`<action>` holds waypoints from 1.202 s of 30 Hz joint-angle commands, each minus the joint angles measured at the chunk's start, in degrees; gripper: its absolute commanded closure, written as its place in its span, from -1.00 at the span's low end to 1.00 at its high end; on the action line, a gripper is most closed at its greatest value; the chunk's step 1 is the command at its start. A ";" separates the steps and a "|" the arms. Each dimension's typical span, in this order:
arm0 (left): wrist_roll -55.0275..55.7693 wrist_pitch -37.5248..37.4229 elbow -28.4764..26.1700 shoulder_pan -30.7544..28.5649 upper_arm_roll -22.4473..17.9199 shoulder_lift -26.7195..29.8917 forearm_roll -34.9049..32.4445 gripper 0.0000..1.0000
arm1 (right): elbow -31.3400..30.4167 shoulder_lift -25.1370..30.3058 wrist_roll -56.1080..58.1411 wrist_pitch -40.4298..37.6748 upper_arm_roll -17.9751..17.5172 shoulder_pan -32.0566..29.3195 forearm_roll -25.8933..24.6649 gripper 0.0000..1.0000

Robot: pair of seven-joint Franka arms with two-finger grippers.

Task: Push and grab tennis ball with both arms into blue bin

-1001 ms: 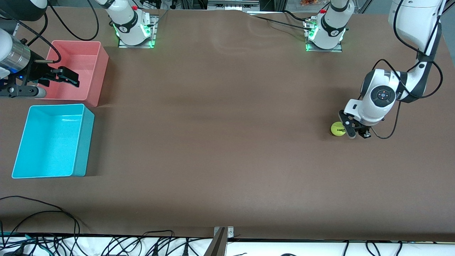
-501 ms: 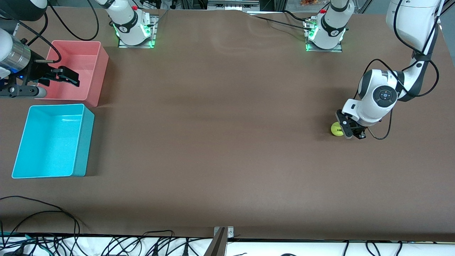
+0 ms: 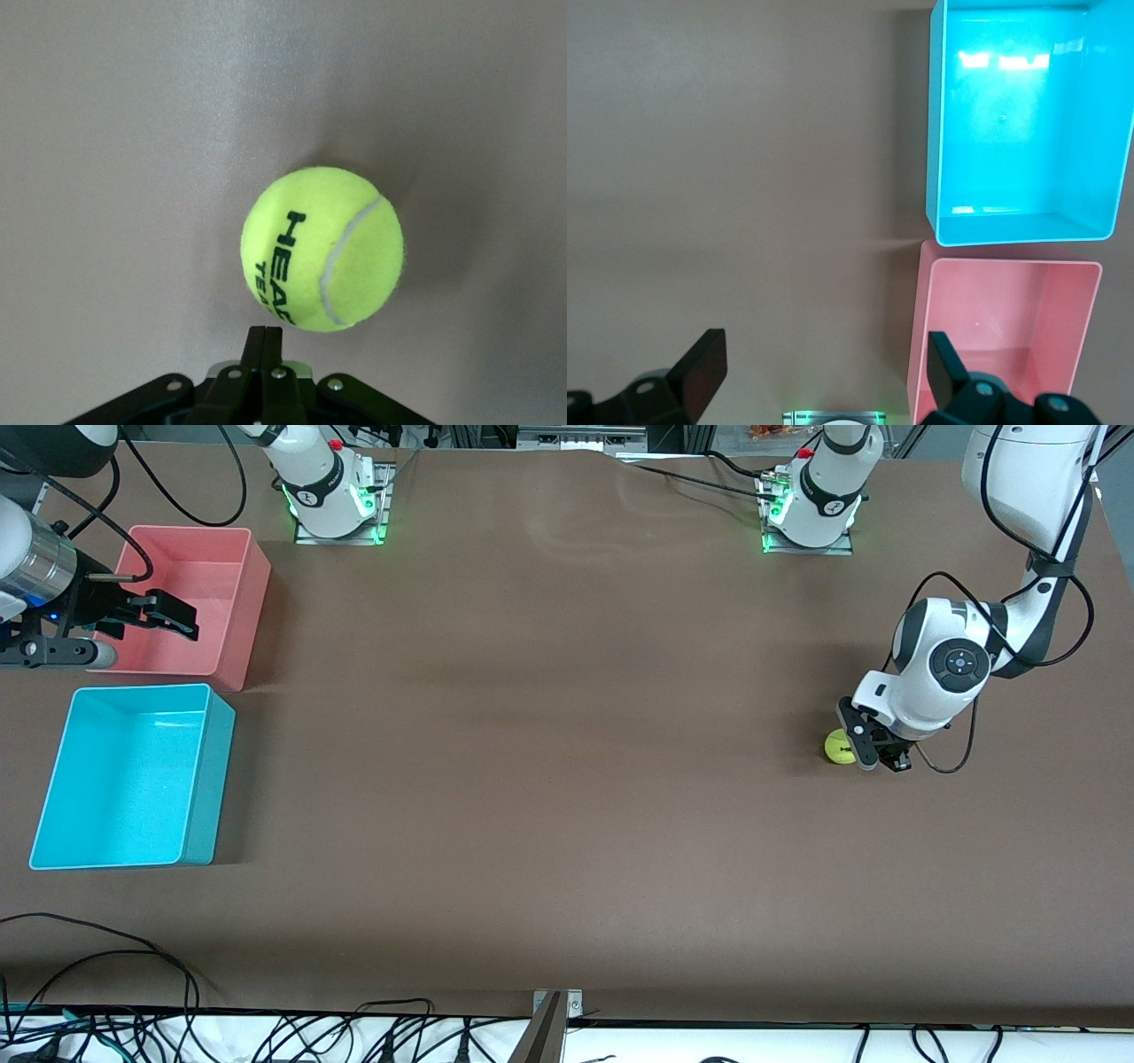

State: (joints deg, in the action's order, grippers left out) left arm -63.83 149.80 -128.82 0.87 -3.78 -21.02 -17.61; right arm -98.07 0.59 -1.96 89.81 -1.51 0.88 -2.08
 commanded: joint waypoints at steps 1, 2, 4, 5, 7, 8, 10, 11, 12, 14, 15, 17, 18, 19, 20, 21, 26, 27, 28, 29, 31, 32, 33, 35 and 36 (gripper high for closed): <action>-2.09 0.59 0.15 -0.17 0.09 -0.95 1.26 1.00 | 1.22 -0.15 0.56 -1.22 -0.16 -0.18 0.06 -1.00; -2.09 0.59 0.15 -0.25 0.09 -1.04 1.09 1.00 | 1.22 -0.15 0.56 -1.13 -0.16 -0.26 0.06 -1.00; -2.18 0.59 0.15 -0.34 0.00 -1.04 1.00 1.00 | 1.22 -0.15 0.56 -1.22 -0.16 -0.18 0.06 -1.00; -2.27 0.59 0.06 -0.34 0.09 -1.04 1.00 1.00 | 1.22 -0.15 0.56 -1.13 -0.16 -0.18 0.06 -1.00; -2.44 0.59 0.06 -0.34 0.00 -0.95 1.00 1.00 | 1.22 -0.15 0.56 -1.22 -0.16 -0.18 0.06 -1.00; -2.70 0.59 0.06 -0.43 0.09 -1.04 1.00 1.00 | 1.22 -0.15 0.56 -1.22 -0.16 -0.18 0.06 -1.00; -3.06 0.59 0.06 -0.52 0.00 -0.95 1.00 1.00 | 1.22 -0.15 0.56 -1.22 -0.16 -0.26 0.06 -1.00; -3.06 0.59 0.06 -0.52 0.09 -0.95 1.00 1.00 | 1.22 -0.15 0.56 -1.22 -0.16 -0.26 0.06 -1.00; -3.06 0.59 0.06 -0.60 0.00 -0.95 1.00 1.00 | 1.22 -0.15 0.56 -1.22 -0.16 -0.26 0.06 -1.00; -3.06 0.59 0.06 -0.61 0.09 -0.95 1.00 1.00 | 1.22 -0.15 0.56 -1.22 -0.16 -0.26 0.06 -1.00; -3.06 0.59 0.06 -0.61 0.09 -0.95 1.00 1.00 | 1.22 -0.15 0.56 -1.22 -0.16 -0.26 0.06 -1.00; -2.97 0.59 0.06 -0.61 0.09 -0.95 1.08 1.00 | 1.22 -0.15 0.56 -1.22 -0.16 -0.26 0.06 -1.00; -2.80 0.59 0.06 -0.61 0.09 -0.95 1.08 1.00 | 1.22 -0.15 0.56 -1.22 -0.16 -0.18 0.06 -1.00; -2.53 0.59 0.06 -0.61 0.09 -1.04 1.17 1.00 | 1.22 -0.15 0.56 -1.22 -0.16 -0.18 0.06 -1.00; -2.18 0.59 0.06 -0.61 0.09 -1.04 1.35 1.00 | 1.22 -0.15 0.56 -1.22 -0.16 -0.26 0.06 -1.00; -2.18 0.59 0.15 -0.52 0.09 -1.04 1.61 1.00 | 1.22 -0.15 0.56 -1.22 -0.16 -0.26 0.06 -1.00; -0.34 0.59 0.32 0.27 0.26 -1.13 1.88 1.00 | 1.22 -0.15 0.56 -1.22 -0.16 -0.26 0.06 -1.00; 0.54 0.59 0.32 0.36 0.61 -1.13 1.88 1.00 | 1.22 -0.15 0.56 -1.22 -0.16 -0.18 0.06 -1.00; 1.59 0.59 0.41 0.62 1.40 -1.22 1.88 1.00 | 1.22 -0.15 0.56 -1.22 -0.16 -0.26 0.06 -1.00; 2.91 0.59 0.41 0.80 2.28 -1.39 1.88 1.00 | 1.22 -0.07 0.56 -1.22 -0.16 -0.26 0.06 -1.00; 5.80 0.59 0.41 0.89 3.77 -1.74 1.79 1.00 | 1.22 -0.15 0.56 -1.22 -0.16 -0.26 0.06 -1.00; 7.38 0.59 0.41 1.15 4.56 -1.83 1.79 1.00 | 1.22 -0.15 0.56 -1.22 -0.16 -0.26 0.06 -1.00; 9.05 0.59 0.50 1.50 5.35 -1.92 1.79 1.00 | 1.22 -0.15 0.56 -1.22 -0.16 -0.26 0.06 -1.00; 13.00 0.59 0.94 2.55 7.02 -2.18 1.88 1.00 | 1.22 -0.15 0.56 -1.22 -0.16 -0.26 0.06 -1.00; 14.68 0.50 1.64 2.99 7.64 -2.27 1.79 1.00 | 1.22 -0.15 0.56 -1.13 -0.16 -0.18 0.06 -1.00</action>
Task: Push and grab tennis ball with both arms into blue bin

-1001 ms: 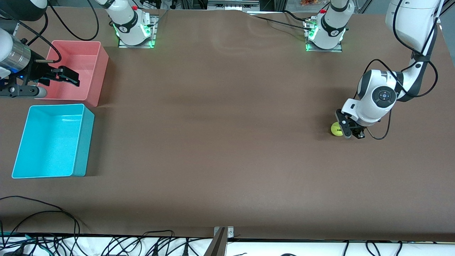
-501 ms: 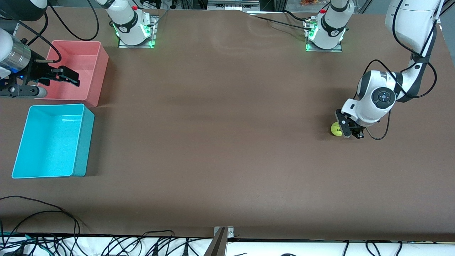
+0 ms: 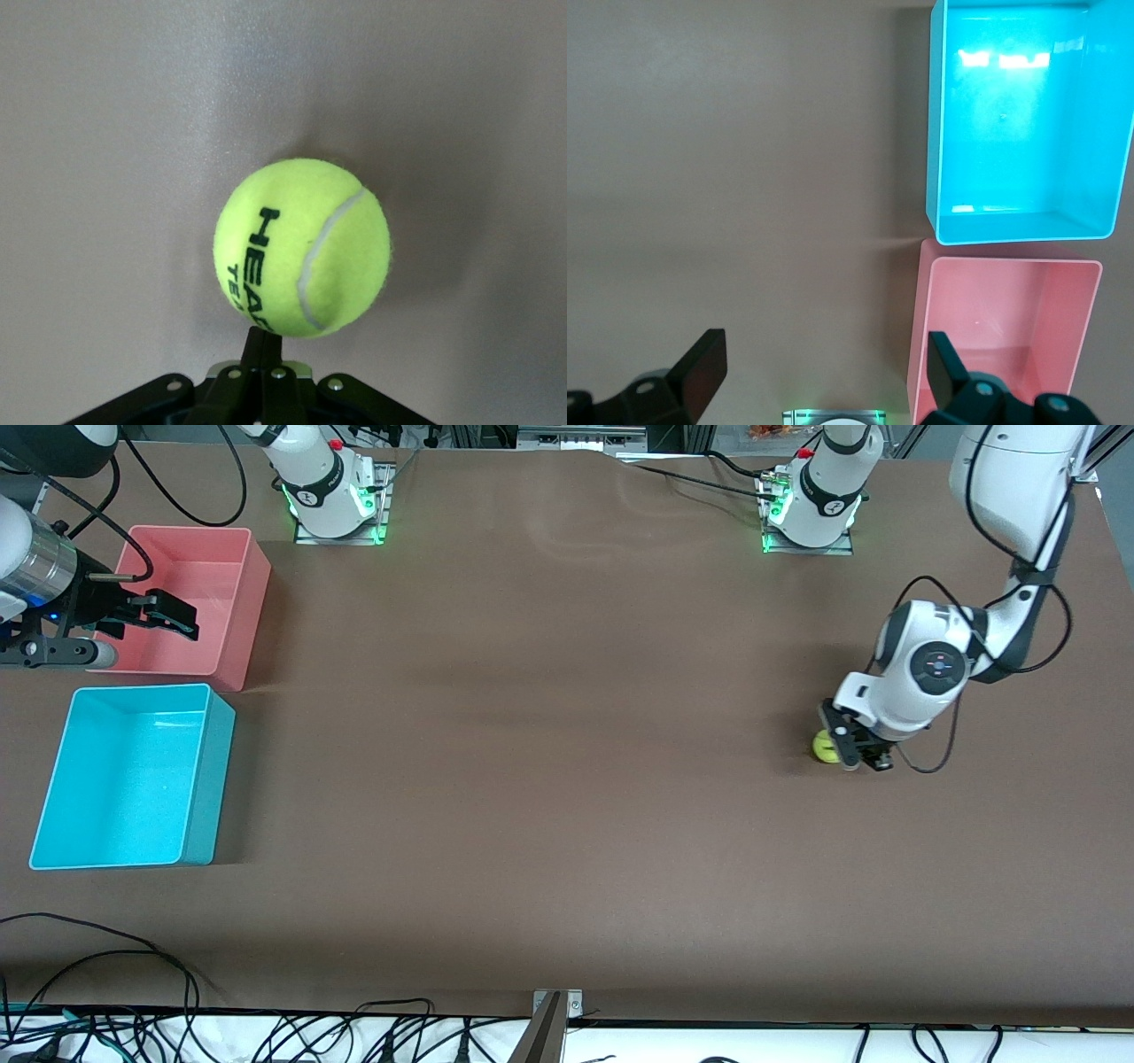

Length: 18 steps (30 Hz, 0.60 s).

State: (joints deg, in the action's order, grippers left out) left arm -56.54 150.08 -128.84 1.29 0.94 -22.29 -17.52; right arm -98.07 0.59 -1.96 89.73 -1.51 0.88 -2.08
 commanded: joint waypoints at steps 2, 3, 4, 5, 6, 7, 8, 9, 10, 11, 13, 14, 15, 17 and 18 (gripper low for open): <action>11.52 0.04 3.84 3.88 4.07 -1.17 1.79 1.00 | 1.22 -0.15 0.56 -1.13 -0.16 -0.27 0.06 -1.00; 13.81 -0.23 4.72 4.76 4.77 -1.43 1.79 1.00 | 1.22 -0.15 0.56 -1.13 -0.16 -0.27 0.06 -1.00; 16.35 -0.40 5.43 5.55 5.30 -1.52 1.79 1.00 | 1.22 -0.15 0.56 -1.13 -0.16 -0.27 0.06 -1.00; 18.90 -0.58 6.31 6.26 5.83 -1.61 1.79 1.00 | 1.22 -0.15 0.56 -1.13 -0.16 -0.18 0.06 -1.00; 21.02 -1.01 7.10 6.87 6.27 -1.61 1.79 1.00 | 1.22 -0.15 0.56 -1.13 -0.16 -0.26 0.06 -1.00; 22.34 -1.80 7.89 7.40 6.62 -1.70 1.79 1.00 | 1.22 -0.15 0.56 -1.13 -0.16 -0.18 0.06 -1.00; 23.14 -2.85 8.77 7.93 6.88 -1.70 1.79 1.00 | 1.22 -0.15 0.56 -1.13 -0.16 -0.26 0.06 -1.00; 23.58 -3.82 9.56 8.28 6.97 -1.79 1.88 1.00 | 1.22 -0.15 0.56 -1.13 -0.16 -0.27 0.06 -1.00; 23.67 -4.53 10.09 8.46 7.06 -1.70 1.88 1.00 | 1.22 -0.15 0.56 -1.13 -0.16 -0.27 0.06 -1.00; 23.67 -4.80 10.18 8.46 7.06 -1.70 1.88 1.00 | 1.22 -0.15 0.56 -1.13 -0.16 -0.27 0.06 -1.00; 23.41 -4.89 10.18 8.37 7.06 -1.61 1.79 1.00 | 1.22 -0.15 0.56 -1.13 -0.16 -0.26 0.06 -1.00; 23.24 -4.89 10.18 8.37 7.06 -1.61 1.88 1.00 | 1.22 -0.15 0.56 -1.13 -0.16 -0.18 0.06 -1.00; 23.15 -4.89 10.01 8.29 7.06 -1.61 1.88 1.00 | 1.22 -0.07 0.47 -1.13 -0.16 -0.18 -0.03 -1.00; 22.97 -4.97 9.92 8.02 7.06 -1.61 1.79 1.00 | 1.22 -0.06 0.03 -1.22 -0.25 -0.18 0.06 -1.00; 22.88 -4.97 9.83 7.76 7.06 -1.52 1.79 1.00 | 1.13 -0.06 0.03 -1.22 -0.25 -0.18 -0.03 -1.00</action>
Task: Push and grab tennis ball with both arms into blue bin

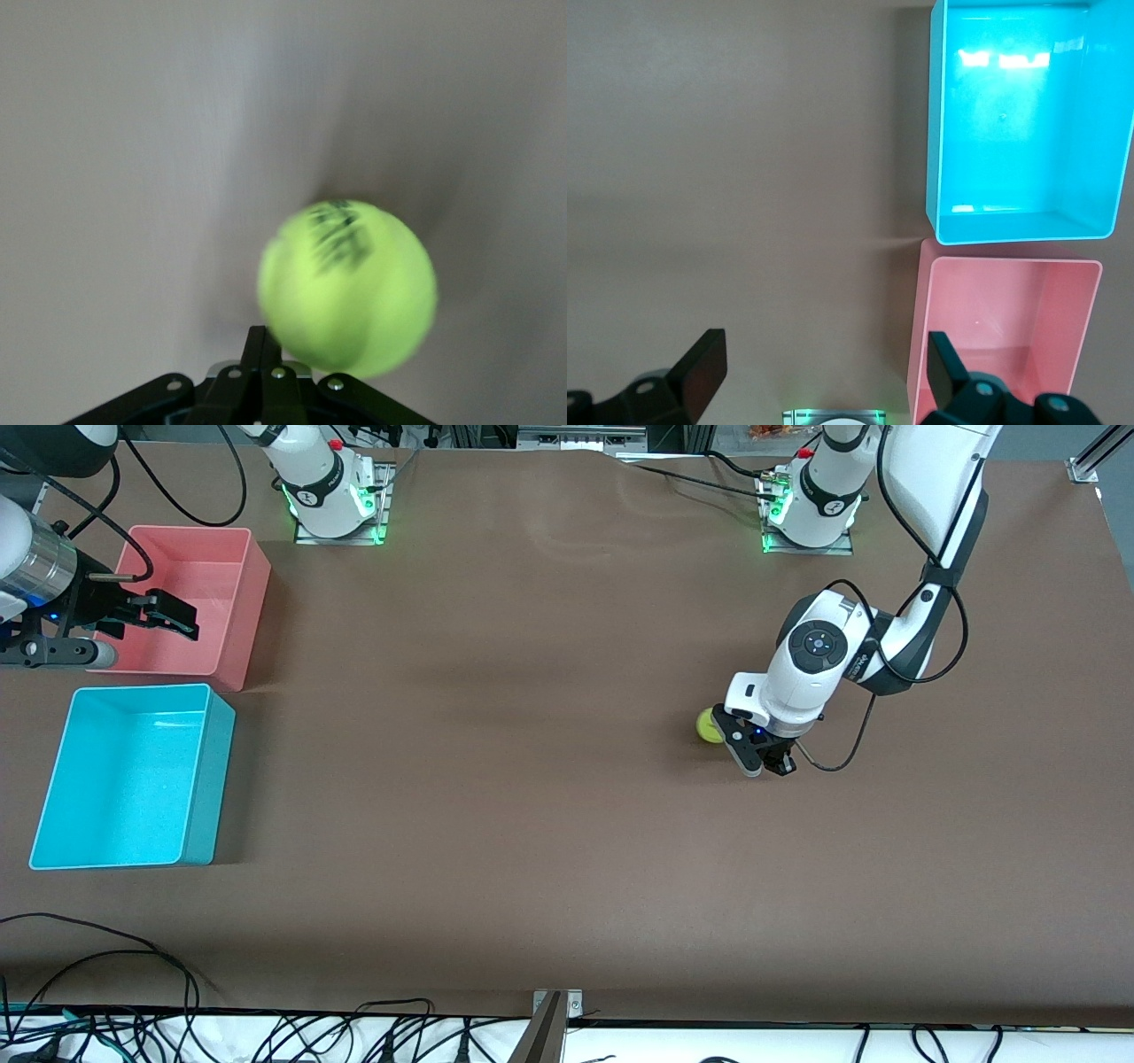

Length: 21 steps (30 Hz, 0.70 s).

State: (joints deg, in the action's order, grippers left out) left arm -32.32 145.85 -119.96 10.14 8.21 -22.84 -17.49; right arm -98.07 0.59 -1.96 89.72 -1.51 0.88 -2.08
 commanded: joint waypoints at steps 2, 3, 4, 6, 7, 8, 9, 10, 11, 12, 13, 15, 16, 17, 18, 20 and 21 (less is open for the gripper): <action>-1.34 -0.74 0.78 -1.26 -0.21 -0.80 1.76 1.00 | 1.04 -0.15 -0.23 -1.39 -0.25 -0.18 -0.03 -1.00; -1.34 -0.83 0.78 -1.26 -0.21 -0.80 1.76 1.00 | 1.04 -0.24 -0.41 -2.00 -0.25 -0.09 0.05 -1.00; -1.34 -0.83 0.69 -1.35 -0.21 -0.80 1.76 1.00 | 1.04 -0.24 -0.58 -2.53 -0.34 0.00 0.06 -1.00; -1.34 -0.83 0.69 -1.35 -0.21 -0.71 1.76 1.00 | 1.04 -0.42 0.28 -3.06 -0.69 0.52 0.06 -1.00; -1.34 -0.83 0.69 -1.35 -0.21 -0.71 1.76 1.00 | 0.95 -0.42 0.38 -3.49 -0.69 1.22 0.06 -1.00; -1.34 -0.83 0.60 -1.26 -0.21 -0.71 1.76 1.00 | 0.78 -0.50 0.03 -4.11 -0.69 2.27 0.06 -1.00; -1.34 -0.83 0.60 -1.35 -0.21 -0.71 1.76 1.00 | 0.52 -0.59 -0.06 -4.81 -0.69 3.24 0.14 -1.00; -1.34 -0.83 0.60 -1.35 -0.21 -0.71 1.76 1.00 | 0.43 -0.94 -0.06 -5.77 -0.69 4.12 0.14 -1.00; -1.34 -0.83 0.52 -1.44 -0.21 -0.54 1.76 1.00 | 0.42 -1.38 -0.23 -7.09 -0.69 4.91 0.49 -1.00; -1.34 -0.83 0.51 -1.61 -0.21 -0.27 1.76 1.00 | 0.42 -1.73 -0.41 -8.15 -0.69 5.36 1.10 -1.00; -1.34 -0.92 0.34 -1.88 -0.21 0.08 1.76 1.00 | 0.42 -2.08 -0.50 -9.03 -0.69 6.14 2.07 -1.00; -1.25 -1.00 -0.27 -2.14 -0.21 0.95 1.76 1.00 | 0.25 -2.87 -0.50 -9.56 -0.60 7.20 3.65 -1.00; -1.34 -1.00 -0.45 -2.49 -0.21 1.48 1.76 1.00 | -0.19 -3.31 -0.59 -9.48 -0.69 7.29 4.18 -1.00; -1.34 -1.27 -0.45 -3.02 -0.21 2.10 1.76 1.00 | -0.80 -3.58 -0.59 -9.30 -0.69 7.38 4.80 -1.00; -1.34 -1.53 -0.63 -3.37 -0.21 2.80 1.76 1.00 | -1.41 -3.75 -0.59 -9.04 -0.69 7.47 5.50 -1.00; -1.34 -2.14 -1.15 -3.98 -0.21 4.64 1.76 0.99 | -2.47 -4.72 -0.67 -8.77 -0.60 8.17 7.51 -1.00; -1.34 -2.58 -1.33 -4.25 -0.21 5.61 1.76 0.91 | -2.74 -5.42 -0.67 -8.77 -0.60 8.35 8.48 -1.00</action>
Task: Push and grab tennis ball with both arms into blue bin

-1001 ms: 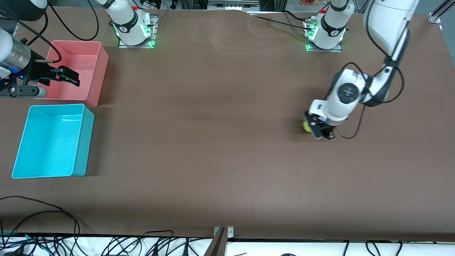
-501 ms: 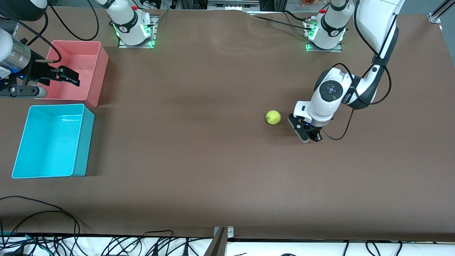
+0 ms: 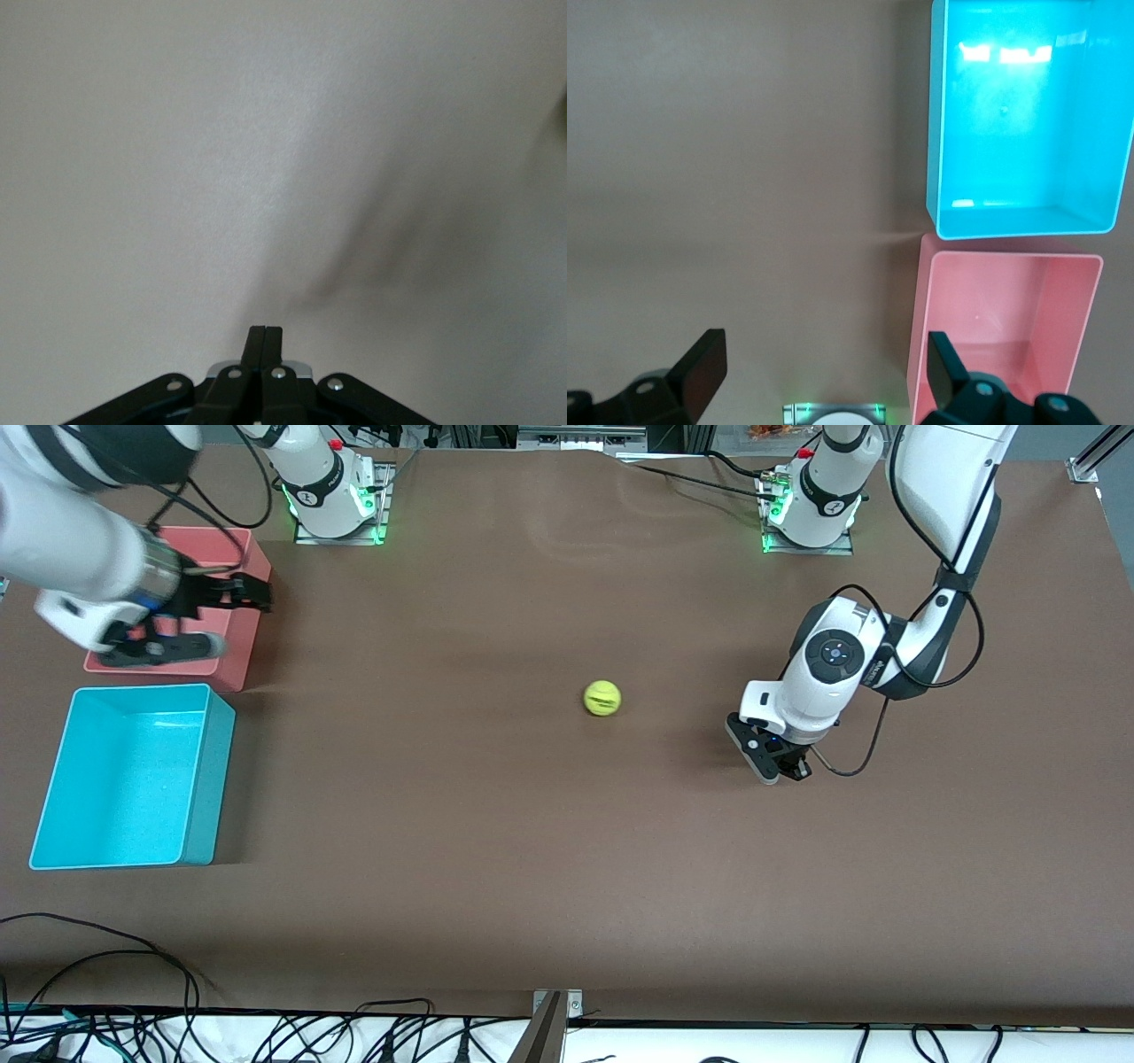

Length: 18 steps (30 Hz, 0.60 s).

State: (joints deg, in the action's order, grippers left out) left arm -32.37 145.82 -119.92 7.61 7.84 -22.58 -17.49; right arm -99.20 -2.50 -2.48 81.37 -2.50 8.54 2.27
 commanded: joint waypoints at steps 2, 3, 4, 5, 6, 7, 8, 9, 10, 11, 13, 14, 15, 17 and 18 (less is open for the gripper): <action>-1.20 -4.05 -2.07 -1.99 -0.01 7.80 1.76 0.79 | -2.13 -3.91 -0.25 -0.33 0.39 0.69 5.72 -1.00; -1.29 -5.27 -2.16 -2.34 -0.01 9.12 1.76 0.61 | -2.48 -4.61 -0.25 0.10 0.30 0.69 6.33 -1.00; -1.29 -6.16 -2.34 -2.69 -0.01 10.18 1.67 0.47 | -2.75 -5.05 -0.25 0.89 0.30 0.78 6.69 -1.00; -1.29 -7.21 -2.34 -2.95 -0.01 11.23 1.75 0.38 | -3.18 -5.40 -0.16 1.68 0.30 1.04 6.95 -1.00; -1.29 -8.44 -2.43 -3.13 -0.01 12.55 1.76 0.26 | -3.80 -5.67 -0.25 2.65 0.30 1.48 7.04 -1.00; -1.29 -10.02 -2.43 -3.22 -0.01 13.95 1.76 0.06 | -4.50 -6.11 -0.25 3.70 0.30 2.27 7.13 -1.00; -1.29 -11.60 -2.34 -3.39 -0.01 15.19 1.76 -0.25 | -5.20 -6.37 -0.25 4.93 0.39 2.80 7.13 -1.00; -1.29 -13.18 -2.34 -3.39 -0.01 16.59 1.76 -0.57 | -6.17 -6.55 -0.25 6.51 0.30 3.15 7.22 -1.00; -1.29 -14.50 -2.34 -3.48 -0.01 17.91 1.76 -0.89 | -7.22 -6.64 -0.25 7.92 0.30 3.41 7.57 -1.00; -1.29 -15.82 -2.34 -3.40 -0.01 19.32 1.76 -1.00 | -8.36 -6.64 -0.25 9.32 0.30 3.76 8.26 -1.00; -1.29 -18.63 -2.34 -3.48 -0.01 21.78 1.76 -1.00 | -10.21 -6.72 -0.69 11.52 0.30 4.56 10.28 -1.00; -1.29 -20.12 -2.34 -3.48 -0.01 22.92 1.76 -1.00 | -10.92 -7.07 -1.38 11.97 0.30 4.82 11.16 -1.00; -1.29 -21.44 -2.34 -3.48 -0.01 24.06 1.76 -1.00 | -11.45 -7.43 -1.91 12.32 0.30 5.17 11.78 -1.00; -1.20 -23.38 -2.16 -3.39 -0.01 26.35 1.84 -1.00 | -12.33 -8.04 -2.80 13.46 0.30 6.31 12.14 -1.00; -1.20 -24.17 -2.16 -3.39 -0.10 27.41 1.84 -1.00 | -12.85 -8.13 -2.97 14.16 0.30 7.10 12.23 -1.00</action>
State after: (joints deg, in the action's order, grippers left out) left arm -32.43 125.83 -120.04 4.31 7.68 -2.07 -17.48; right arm -108.42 -11.14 -3.42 92.36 -2.51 13.04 12.27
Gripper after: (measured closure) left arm 0.322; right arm 0.000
